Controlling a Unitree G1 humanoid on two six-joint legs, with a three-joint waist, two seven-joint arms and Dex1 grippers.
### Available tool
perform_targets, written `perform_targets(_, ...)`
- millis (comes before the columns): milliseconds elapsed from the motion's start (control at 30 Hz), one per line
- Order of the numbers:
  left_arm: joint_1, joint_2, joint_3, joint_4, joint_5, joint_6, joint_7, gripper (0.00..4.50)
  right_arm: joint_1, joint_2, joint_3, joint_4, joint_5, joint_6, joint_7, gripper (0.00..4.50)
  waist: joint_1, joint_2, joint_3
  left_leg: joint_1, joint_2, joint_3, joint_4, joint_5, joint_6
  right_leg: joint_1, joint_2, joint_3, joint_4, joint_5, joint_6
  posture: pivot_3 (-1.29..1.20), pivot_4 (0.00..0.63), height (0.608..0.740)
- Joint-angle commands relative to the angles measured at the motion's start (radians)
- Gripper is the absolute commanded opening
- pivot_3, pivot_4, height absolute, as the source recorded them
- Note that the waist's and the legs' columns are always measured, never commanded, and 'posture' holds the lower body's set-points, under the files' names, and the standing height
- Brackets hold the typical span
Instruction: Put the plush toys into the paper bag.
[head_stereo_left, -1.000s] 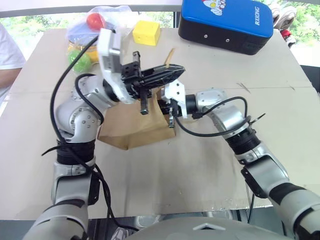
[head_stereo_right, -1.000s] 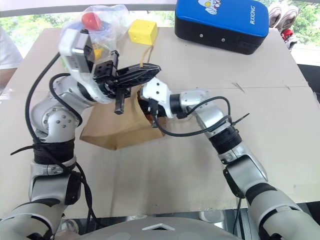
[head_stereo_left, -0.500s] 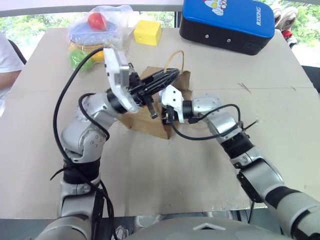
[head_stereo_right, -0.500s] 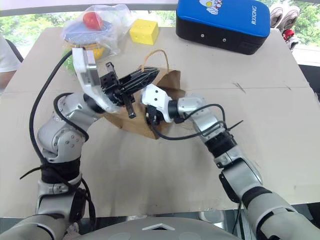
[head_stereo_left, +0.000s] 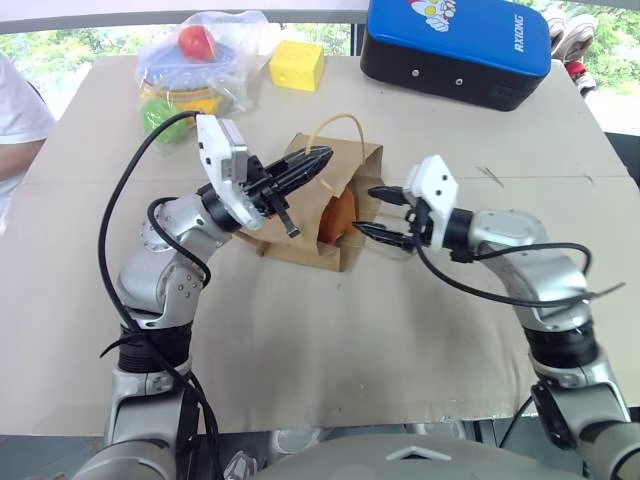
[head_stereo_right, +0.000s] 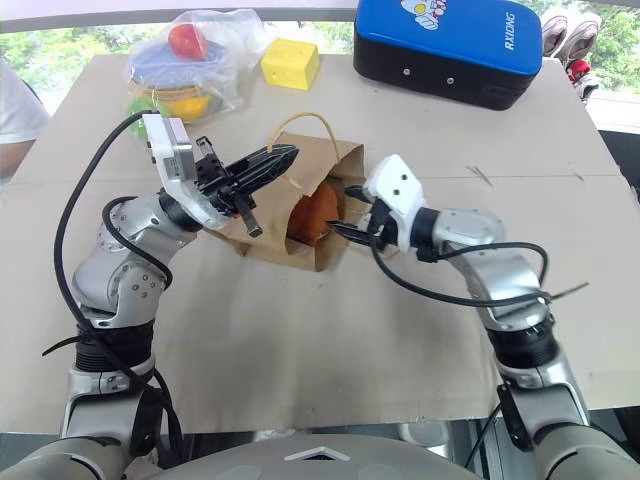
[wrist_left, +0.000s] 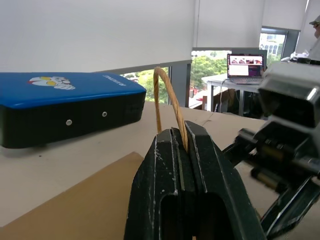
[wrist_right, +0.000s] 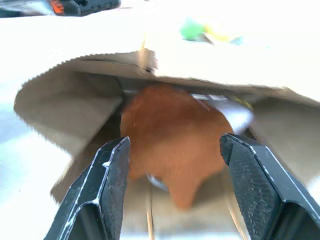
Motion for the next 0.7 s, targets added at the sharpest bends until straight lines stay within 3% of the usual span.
perform_targets(33,-0.033,-0.002,0.015,0.016,0.012,-0.046,-0.011,0.0,0.049,-0.025,-0.074,-0.108,0.019,0.172,-0.11,2.77,0.0,0.0,0.0,0.0,0.0,0.0,0.0,0.0,0.0,0.0,0.0,0.0,0.0,0.0,0.0,0.0,0.15,0.74)
perform_targets(233,-0.05,-0.003,0.022,0.048,0.025,-0.079,-0.017,0.0,0.155,-0.007,-0.195,-0.168,0.064,0.424,-0.242,2.77,0.001,0.0,0.0,0.0,0.0,0.0,0.0,0.0,0.0,0.0,0.0,0.0,0.0,0.0,0.0,0.0,0.15,0.74)
perform_targets(433,-0.053,-0.005,0.019,0.049,0.03,-0.086,-0.011,0.0,0.161,0.093,-0.23,-0.09,0.115,0.501,-0.304,2.77,-0.008,0.0,0.0,0.0,0.0,0.0,0.0,0.0,0.0,0.0,0.001,0.001,0.0,0.0,0.0,0.0,0.15,0.74)
perform_targets(467,-0.055,-0.005,0.019,0.048,0.03,-0.084,-0.01,0.0,0.16,0.094,-0.223,-0.081,0.115,0.496,-0.309,2.24,-0.008,0.0,0.0,0.0,0.0,0.0,0.0,0.0,0.0,0.0,0.001,0.001,0.0,0.0,0.0,0.0,0.15,0.74)
perform_targets(533,-0.057,-0.003,0.02,0.041,0.026,-0.079,-0.006,0.0,0.161,0.093,-0.218,-0.076,0.122,0.487,-0.314,1.59,-0.007,0.0,0.0,0.0,0.0,0.0,0.0,0.0,0.0,0.0,0.001,0.001,0.0,0.0,0.0,0.0,0.15,0.74)
perform_targets(633,-0.06,-0.013,0.022,0.041,0.022,-0.083,0.005,0.0,0.147,0.15,-0.298,-0.099,0.222,0.508,-0.282,0.27,-0.006,0.0,0.0,0.0,0.0,0.0,0.0,0.0,0.0,0.0,0.0,0.0,-0.001,0.0,0.0,0.0,0.15,0.74)
perform_targets(700,-0.071,-0.034,0.03,0.045,-0.002,-0.083,0.012,0.0,0.122,0.191,-0.373,-0.13,0.314,0.525,-0.263,0.06,-0.006,0.0,0.0,0.0,0.0,0.0,0.0,0.0,0.0,0.0,0.001,0.0,0.0,0.0,0.0,0.0,0.15,0.74)
